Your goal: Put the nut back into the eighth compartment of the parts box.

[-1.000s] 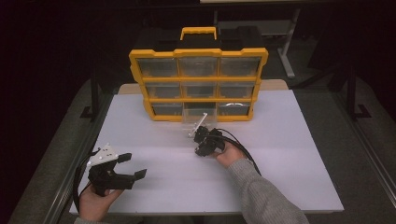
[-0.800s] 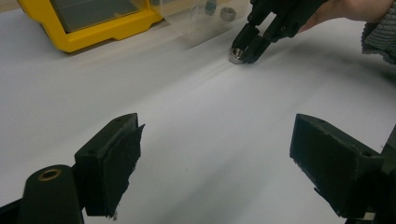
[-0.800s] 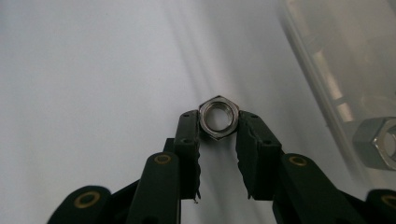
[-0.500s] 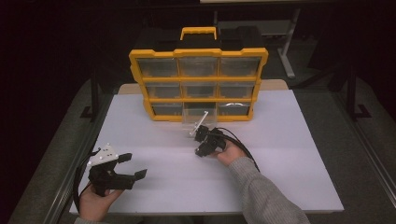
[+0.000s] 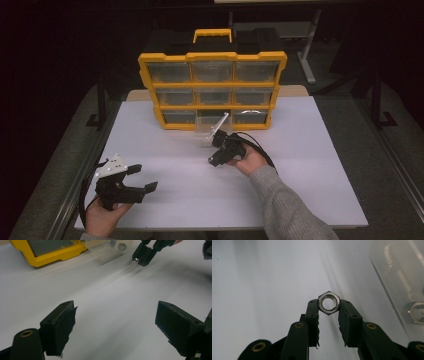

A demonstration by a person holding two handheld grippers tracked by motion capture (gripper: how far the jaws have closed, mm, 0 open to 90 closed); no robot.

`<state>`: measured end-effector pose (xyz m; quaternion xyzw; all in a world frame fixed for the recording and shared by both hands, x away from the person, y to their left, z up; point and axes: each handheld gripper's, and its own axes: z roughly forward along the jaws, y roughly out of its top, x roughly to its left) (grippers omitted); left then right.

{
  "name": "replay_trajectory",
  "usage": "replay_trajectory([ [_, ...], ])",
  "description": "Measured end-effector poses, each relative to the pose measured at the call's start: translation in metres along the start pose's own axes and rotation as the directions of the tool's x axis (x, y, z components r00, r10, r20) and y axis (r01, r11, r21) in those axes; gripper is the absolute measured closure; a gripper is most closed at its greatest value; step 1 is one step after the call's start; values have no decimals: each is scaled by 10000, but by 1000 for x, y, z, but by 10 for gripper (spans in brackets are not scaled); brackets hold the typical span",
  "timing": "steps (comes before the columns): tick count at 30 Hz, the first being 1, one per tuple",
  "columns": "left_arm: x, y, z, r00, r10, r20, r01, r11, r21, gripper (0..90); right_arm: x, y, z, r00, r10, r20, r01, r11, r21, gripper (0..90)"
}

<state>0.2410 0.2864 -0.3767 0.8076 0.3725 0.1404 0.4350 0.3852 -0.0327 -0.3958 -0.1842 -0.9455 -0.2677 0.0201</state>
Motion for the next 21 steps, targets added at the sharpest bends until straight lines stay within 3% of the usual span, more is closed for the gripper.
replay_trajectory([
  [21, 0, -1, 1, 10000, 53, -2, -53, 9999, 102, 161, -3, 12, -40, 9996, 32, -290, -36, 9999, -148, 693],
])
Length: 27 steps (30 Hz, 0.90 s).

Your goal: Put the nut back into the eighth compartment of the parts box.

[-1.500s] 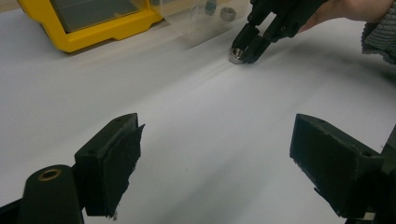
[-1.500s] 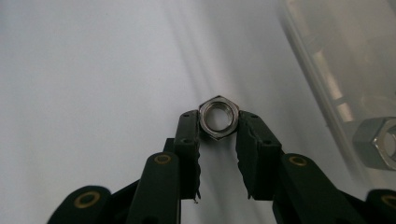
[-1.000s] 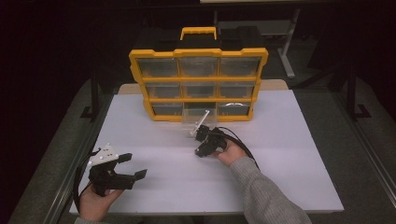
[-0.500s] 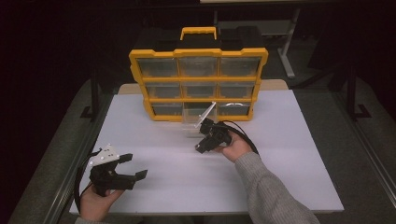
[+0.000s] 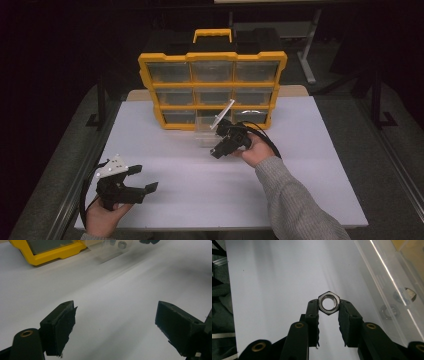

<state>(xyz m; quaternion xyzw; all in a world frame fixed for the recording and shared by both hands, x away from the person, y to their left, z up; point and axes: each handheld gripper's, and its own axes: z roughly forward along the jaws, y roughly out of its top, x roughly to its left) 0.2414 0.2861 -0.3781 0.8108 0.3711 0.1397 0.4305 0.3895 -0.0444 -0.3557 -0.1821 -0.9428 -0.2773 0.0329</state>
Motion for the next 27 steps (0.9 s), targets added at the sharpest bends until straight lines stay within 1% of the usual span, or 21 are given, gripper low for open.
replay_trajectory([
  [3, 0, 0, 0, 10000, 4, 10, -4, 10000, 35, 161, -1, 2, -4, 10000, -54, 10, 54, 10000, 10, 692],
  [4, 0, 0, 0, 10000, 11, 9, -11, 10000, 42, 161, -1, 4, -6, 10000, -36, 28, 37, 10000, -62, 692],
  [6, 0, 0, 0, 10000, 4, 0, -4, 10000, 16, 161, -1, 4, -8, 10000, -6, 34, 6, 10000, -40, 692],
  [8, 0, 0, 0, 10000, 9, 1, -9, 10000, -33, 161, -3, 7, -11, 9999, -101, 52, 102, 9998, -158, 692],
  [13, 0, 0, -1, 10000, -12, -7, 12, 10000, -56, 161, -5, 10, -18, 10000, -23, 77, 25, 9997, -247, 692],
  [14, 0, 0, -1, 10000, -18, -11, 18, 10000, -64, 161, -6, 13, -22, 9999, 31, 151, -27, 9996, -281, 692],
  [15, 0, 0, -1, 10000, -1, -2, 1, 10000, -54, 161, -8, 15, -23, 9998, -38, 192, 44, 9995, -316, 692],
  [17, 0, 0, -1, 10000, -12, 5, 12, 10000, -70, 161, -8, 16, -26, 9999, 29, 165, -23, 9994, -334, 692],
  [18, 0, 0, -1, 10000, -10, 7, 10, 10000, -63, 161, -10, 19, -28, 9998, -11, 191, 18, 9993, -377, 692],
  [20, 0, 0, -1, 10000, -25, 13, 25, 10000, -89, 161, -13, 24, -33, 9994, -10, 350, 25, 9990, -440, 692],
  [27, 0, 1, -3, 10000, -94, 4, 94, 9999, -77, 161, -21, 35, -41, 9982, 129, 586, -103, 9989, -449, 692],
])
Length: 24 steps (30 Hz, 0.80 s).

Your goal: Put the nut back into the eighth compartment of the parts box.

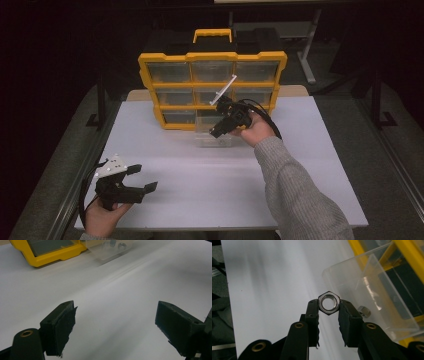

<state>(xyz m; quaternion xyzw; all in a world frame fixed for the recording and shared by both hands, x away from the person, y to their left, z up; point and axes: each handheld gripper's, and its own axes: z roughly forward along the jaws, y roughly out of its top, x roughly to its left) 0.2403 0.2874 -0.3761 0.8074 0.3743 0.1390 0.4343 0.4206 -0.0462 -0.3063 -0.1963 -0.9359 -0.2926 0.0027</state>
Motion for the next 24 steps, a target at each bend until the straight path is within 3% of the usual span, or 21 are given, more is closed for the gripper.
replay_trajectory([
  [12, 1, 0, 0, 10000, 64, -6, -64, 10000, 14, 161, -18, 20, -4, 9985, 257, 483, -260, 9996, 70, 692],
  [24, 0, 0, -1, 10000, 42, -3, -42, 10000, 10, 161, -32, 23, 21, 9925, 767, 949, -800, 9963, 318, 691],
])
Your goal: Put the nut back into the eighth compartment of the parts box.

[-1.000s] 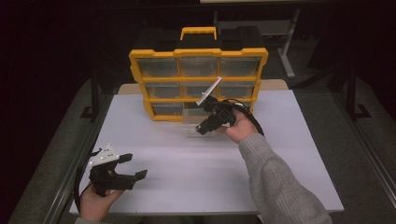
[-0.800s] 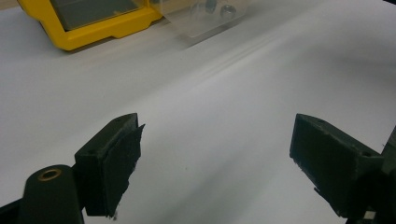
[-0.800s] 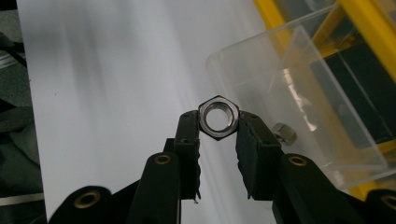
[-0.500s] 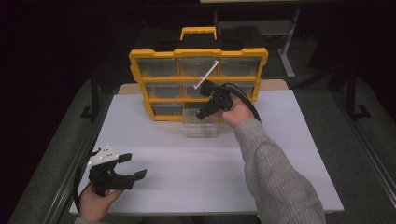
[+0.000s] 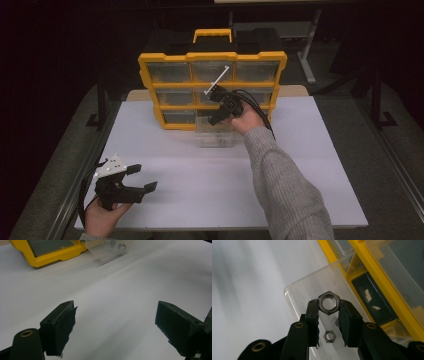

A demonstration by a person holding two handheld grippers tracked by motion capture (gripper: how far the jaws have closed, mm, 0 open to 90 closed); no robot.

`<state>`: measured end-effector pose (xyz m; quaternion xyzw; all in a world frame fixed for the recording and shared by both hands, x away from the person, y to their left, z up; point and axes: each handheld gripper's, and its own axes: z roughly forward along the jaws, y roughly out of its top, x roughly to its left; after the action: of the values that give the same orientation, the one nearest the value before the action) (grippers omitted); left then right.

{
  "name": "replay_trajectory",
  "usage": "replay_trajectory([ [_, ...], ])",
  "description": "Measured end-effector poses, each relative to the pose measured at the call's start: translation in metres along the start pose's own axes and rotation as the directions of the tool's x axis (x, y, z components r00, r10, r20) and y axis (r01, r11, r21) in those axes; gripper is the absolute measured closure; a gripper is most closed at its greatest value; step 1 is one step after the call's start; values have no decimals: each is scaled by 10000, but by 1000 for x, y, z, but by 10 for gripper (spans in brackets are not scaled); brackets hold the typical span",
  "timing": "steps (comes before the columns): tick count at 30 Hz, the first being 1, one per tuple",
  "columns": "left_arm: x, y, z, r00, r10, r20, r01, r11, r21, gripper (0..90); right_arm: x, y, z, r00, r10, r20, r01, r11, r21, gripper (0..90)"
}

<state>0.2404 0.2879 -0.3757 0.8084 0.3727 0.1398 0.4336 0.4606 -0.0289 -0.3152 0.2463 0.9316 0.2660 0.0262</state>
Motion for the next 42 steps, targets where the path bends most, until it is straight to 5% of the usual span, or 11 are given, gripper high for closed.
replay_trajectory([
  [16, 0, -1, 1, 10000, -14, 25, 14, 10000, 4, 161, -7, -5, 28, 9990, 443, -106, -441, 9987, 252, 690],
  [20, 0, -1, 2, 10000, -9, 63, 9, 10000, -13, 161, -7, -6, 27, 9986, 493, -183, -493, 9988, -32, 647],
  [42, -1, -2, 7, 9999, 103, 58, -104, 9999, 131, 161, 1, -48, -37, 9984, 550, -164, -565, 9913, -1190, 568],
])
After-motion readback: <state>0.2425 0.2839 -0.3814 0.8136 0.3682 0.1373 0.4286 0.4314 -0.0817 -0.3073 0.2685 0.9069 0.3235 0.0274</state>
